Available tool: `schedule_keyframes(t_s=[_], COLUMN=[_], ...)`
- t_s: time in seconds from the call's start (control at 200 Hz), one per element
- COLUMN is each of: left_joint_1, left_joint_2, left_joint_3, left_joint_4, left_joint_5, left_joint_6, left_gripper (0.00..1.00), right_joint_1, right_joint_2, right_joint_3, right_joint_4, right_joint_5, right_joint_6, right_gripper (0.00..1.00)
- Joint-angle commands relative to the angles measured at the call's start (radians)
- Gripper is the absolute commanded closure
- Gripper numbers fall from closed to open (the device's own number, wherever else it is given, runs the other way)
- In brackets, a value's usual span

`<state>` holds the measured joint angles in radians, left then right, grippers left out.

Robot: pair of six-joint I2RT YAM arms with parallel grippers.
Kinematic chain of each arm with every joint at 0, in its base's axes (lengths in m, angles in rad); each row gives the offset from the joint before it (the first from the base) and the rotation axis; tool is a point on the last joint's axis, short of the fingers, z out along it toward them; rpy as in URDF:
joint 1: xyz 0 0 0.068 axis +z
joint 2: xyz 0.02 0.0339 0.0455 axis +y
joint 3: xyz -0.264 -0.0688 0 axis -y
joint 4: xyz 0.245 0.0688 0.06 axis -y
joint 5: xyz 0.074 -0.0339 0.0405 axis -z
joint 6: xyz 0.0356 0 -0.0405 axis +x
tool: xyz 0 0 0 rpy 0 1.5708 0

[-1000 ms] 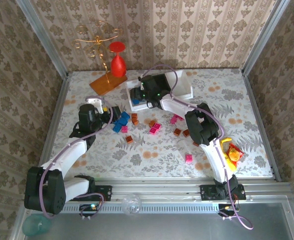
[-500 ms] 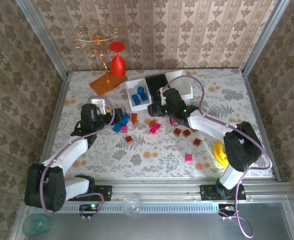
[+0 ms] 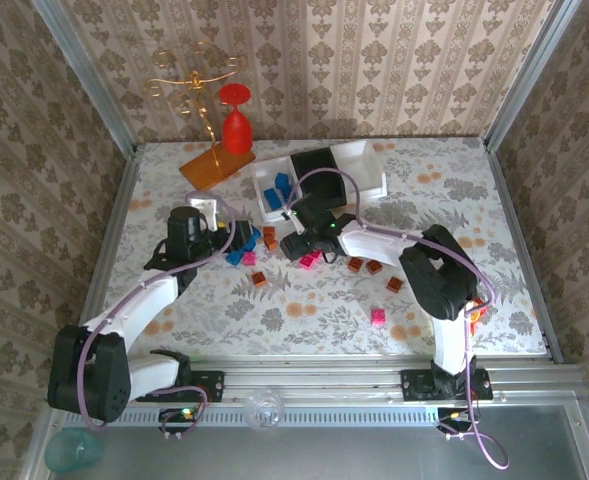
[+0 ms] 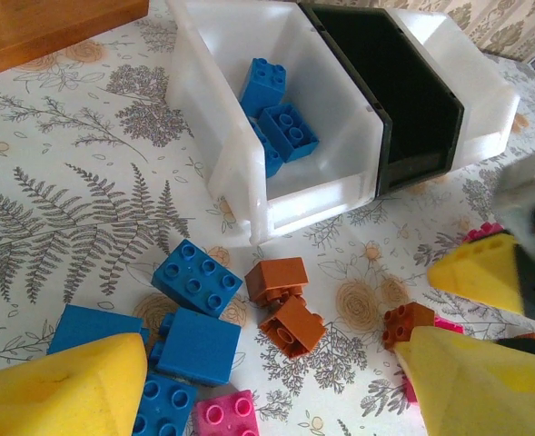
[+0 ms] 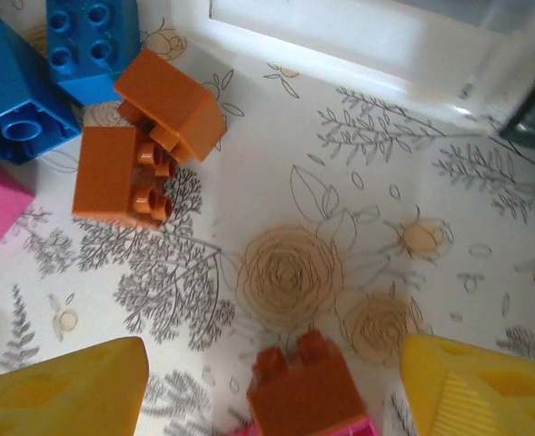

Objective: Sort the legos into containers by color
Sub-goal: Pick up the lego from the center of the table.

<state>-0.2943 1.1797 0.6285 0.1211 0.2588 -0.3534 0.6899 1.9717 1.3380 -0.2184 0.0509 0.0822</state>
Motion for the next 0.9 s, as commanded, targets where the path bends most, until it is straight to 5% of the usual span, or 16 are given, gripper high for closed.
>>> schedule_keyframes(t_s=[0.0, 0.32, 0.46, 0.89], left_joint_1=[-0.003, 0.001, 0.001, 0.000], left_joint_2=[-0.037, -0.036, -0.028, -0.029], left_joint_3=[-0.019, -0.032, -0.033, -0.032], left_joint_4=[-0.024, -0.014, -0.010, 0.002], left_joint_5=[-0.026, -0.035, -0.035, -0.024], left_joint_6=[0.030, 0.039, 0.040, 0.028], left_gripper=[0.23, 0.22, 0.22, 0.22], right_joint_1=[-0.001, -0.001, -0.001, -0.034], right_joint_2=[0.061, 0.156, 0.157, 0.001], right_joint_3=[0.084, 0.184, 0.174, 0.077], right_joint_4=[-0.122, -0.262, -0.277, -0.101], right_joint_5=[0.018, 0.053, 0.050, -0.072], right_joint_6=[-0.094, -0.139, -0.141, -0.043], right_gripper=[0.31, 0.37, 0.49, 0.68])
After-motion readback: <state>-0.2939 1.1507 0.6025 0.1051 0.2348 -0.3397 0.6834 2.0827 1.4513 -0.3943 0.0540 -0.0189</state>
